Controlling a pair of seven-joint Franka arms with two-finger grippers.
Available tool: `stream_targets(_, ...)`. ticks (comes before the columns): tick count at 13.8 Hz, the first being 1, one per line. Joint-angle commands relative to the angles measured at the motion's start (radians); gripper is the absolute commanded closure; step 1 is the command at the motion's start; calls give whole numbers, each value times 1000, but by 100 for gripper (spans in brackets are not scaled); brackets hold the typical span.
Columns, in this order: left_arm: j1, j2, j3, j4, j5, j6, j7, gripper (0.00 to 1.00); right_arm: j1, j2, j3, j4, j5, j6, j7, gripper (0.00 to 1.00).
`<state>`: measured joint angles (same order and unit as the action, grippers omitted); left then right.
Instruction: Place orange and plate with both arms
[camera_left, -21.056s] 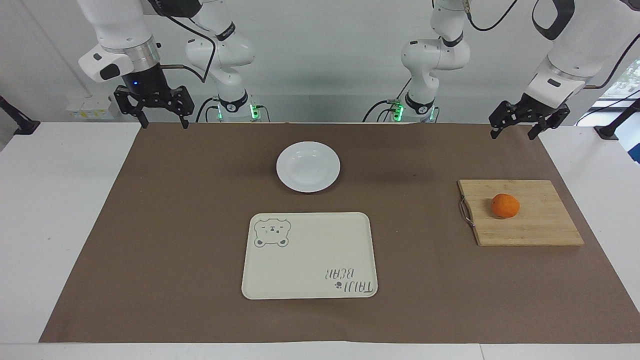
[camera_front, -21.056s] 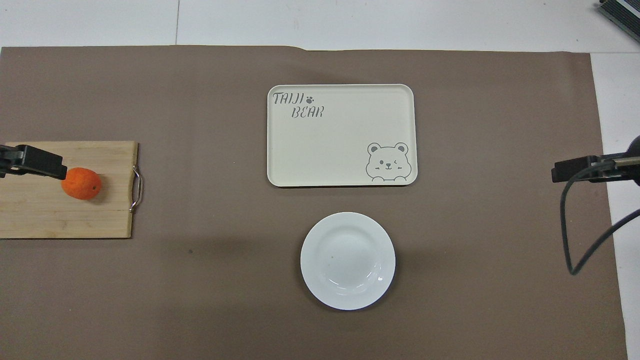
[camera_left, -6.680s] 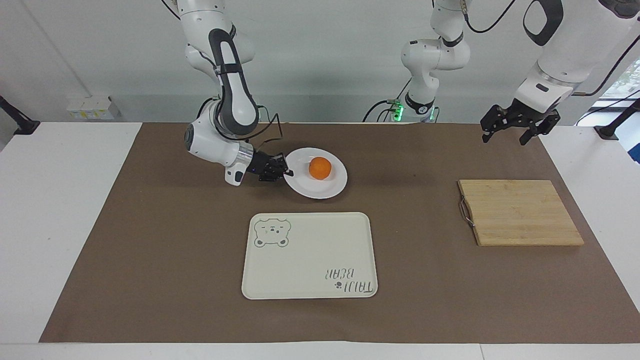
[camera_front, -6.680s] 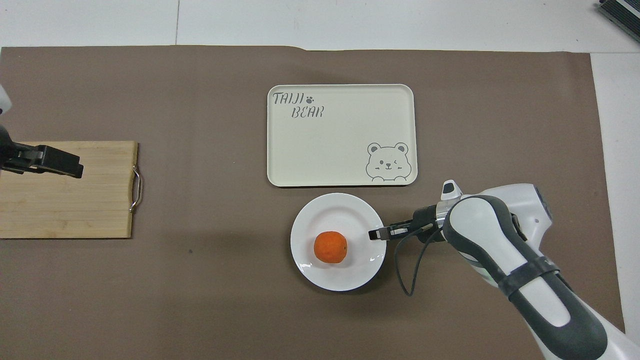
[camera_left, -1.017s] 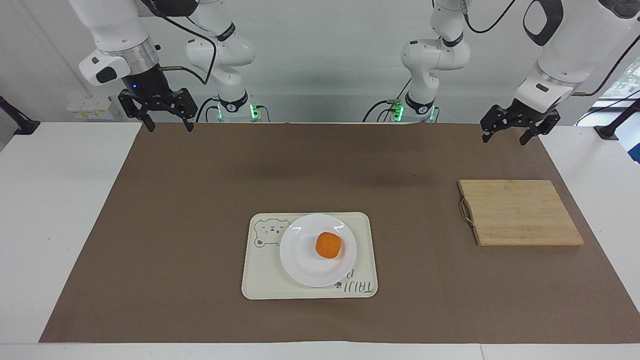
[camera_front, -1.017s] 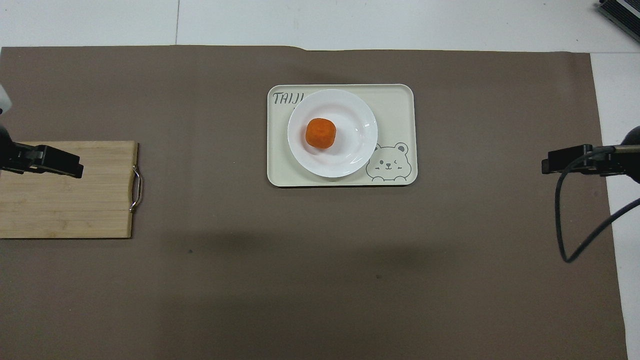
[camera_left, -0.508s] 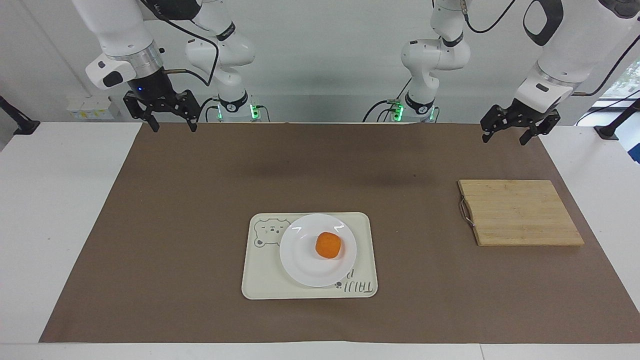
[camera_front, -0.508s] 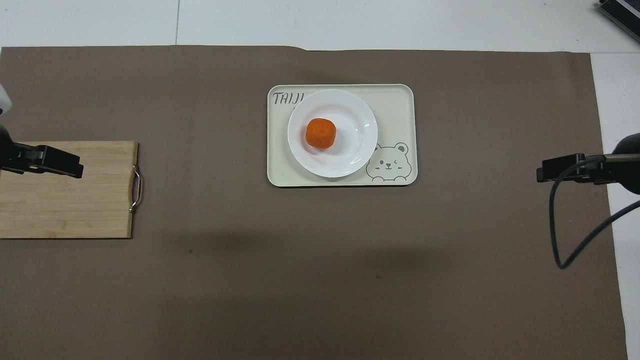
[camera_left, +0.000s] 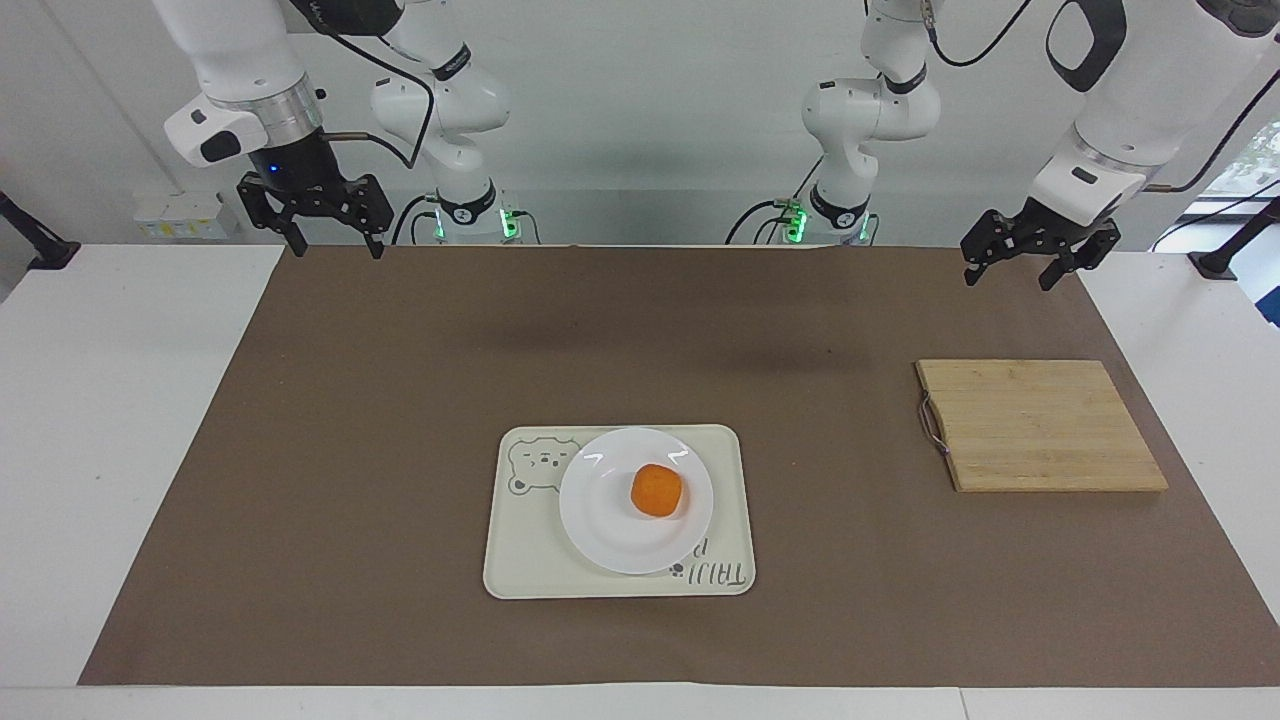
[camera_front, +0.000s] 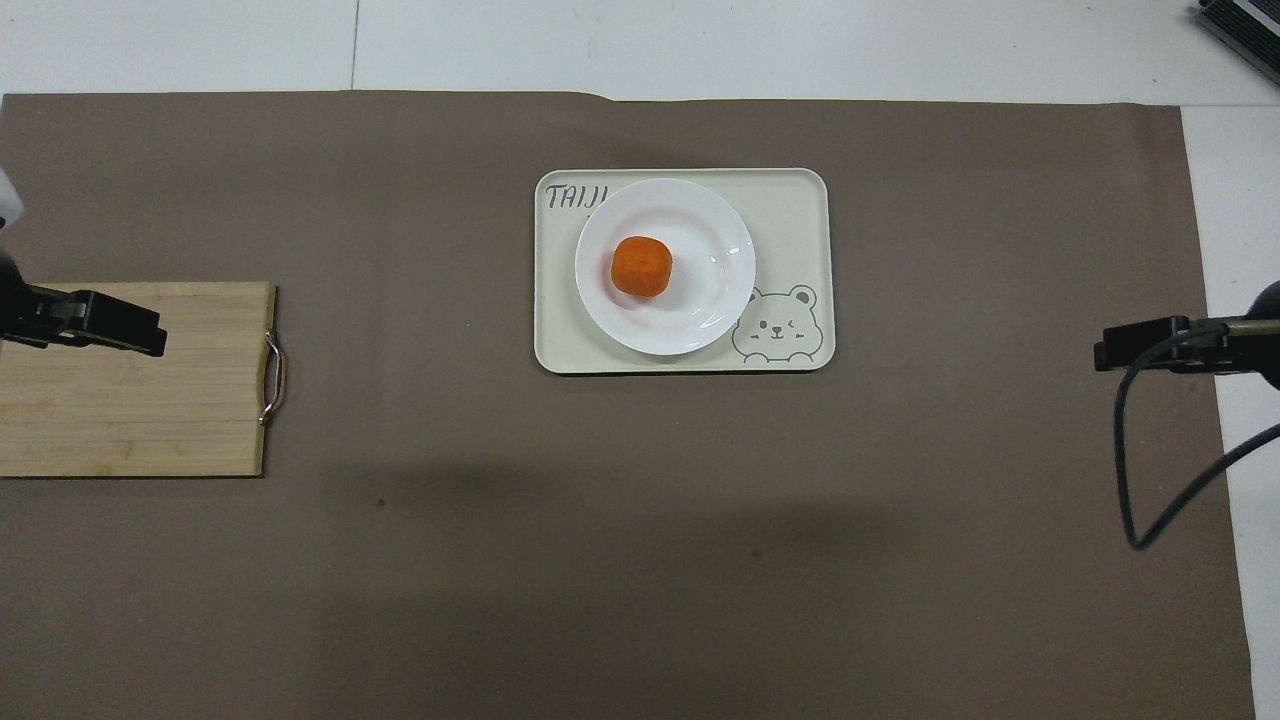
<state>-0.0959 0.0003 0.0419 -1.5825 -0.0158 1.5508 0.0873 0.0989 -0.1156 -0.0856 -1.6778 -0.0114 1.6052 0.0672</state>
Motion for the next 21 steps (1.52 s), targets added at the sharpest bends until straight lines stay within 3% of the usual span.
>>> stream_targets(1,10,-5,-8,7,14,-12,3,0,1,-33,3,7,-15,-40,8,0)
stream_targets(21,10,-5,-8,7,14,-12,3,0,-5,-27,0,17,-29,-16,-70,0)
